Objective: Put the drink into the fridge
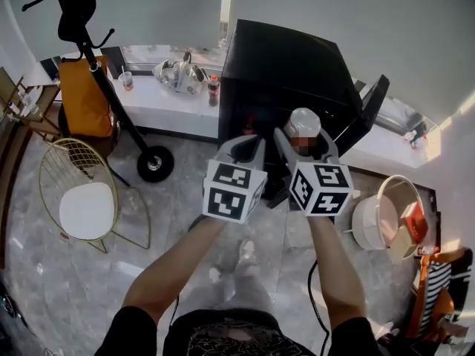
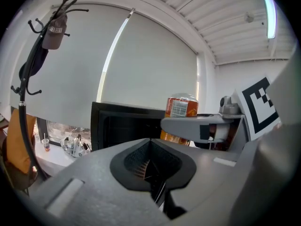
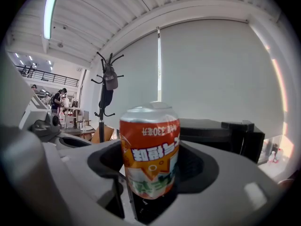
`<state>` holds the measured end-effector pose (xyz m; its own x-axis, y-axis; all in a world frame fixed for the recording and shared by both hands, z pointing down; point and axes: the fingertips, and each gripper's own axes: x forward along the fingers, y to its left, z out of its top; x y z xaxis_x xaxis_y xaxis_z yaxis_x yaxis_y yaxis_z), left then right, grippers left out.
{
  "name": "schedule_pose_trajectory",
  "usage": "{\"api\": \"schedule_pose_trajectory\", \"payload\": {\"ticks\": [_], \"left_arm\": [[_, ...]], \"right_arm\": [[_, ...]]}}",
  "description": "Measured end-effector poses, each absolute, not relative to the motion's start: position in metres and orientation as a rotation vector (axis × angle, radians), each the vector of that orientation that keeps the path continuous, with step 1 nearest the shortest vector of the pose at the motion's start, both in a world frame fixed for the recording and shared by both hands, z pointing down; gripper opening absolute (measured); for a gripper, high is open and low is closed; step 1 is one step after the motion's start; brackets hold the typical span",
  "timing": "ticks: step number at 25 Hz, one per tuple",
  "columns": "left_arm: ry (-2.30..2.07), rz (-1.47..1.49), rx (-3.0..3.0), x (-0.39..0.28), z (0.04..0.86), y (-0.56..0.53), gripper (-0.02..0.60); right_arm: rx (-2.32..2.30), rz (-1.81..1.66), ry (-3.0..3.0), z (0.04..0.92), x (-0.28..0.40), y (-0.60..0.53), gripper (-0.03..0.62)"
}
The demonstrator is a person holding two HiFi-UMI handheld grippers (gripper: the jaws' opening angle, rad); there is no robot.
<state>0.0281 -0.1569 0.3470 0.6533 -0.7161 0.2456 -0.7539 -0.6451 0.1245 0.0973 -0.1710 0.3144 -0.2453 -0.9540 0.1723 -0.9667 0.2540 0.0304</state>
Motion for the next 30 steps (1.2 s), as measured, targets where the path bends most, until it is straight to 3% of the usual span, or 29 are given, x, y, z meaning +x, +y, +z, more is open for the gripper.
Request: {"api": "schedule_pose_trajectory", "payload": {"ticks": [30], "left_arm": [[-1.155, 0.341, 2.635, 0.106, 0.555, -0.255, 0.005]], "right_arm": [[1.897, 0.133, -2.303, 0.555, 0.182, -0.292, 0.33]]}}
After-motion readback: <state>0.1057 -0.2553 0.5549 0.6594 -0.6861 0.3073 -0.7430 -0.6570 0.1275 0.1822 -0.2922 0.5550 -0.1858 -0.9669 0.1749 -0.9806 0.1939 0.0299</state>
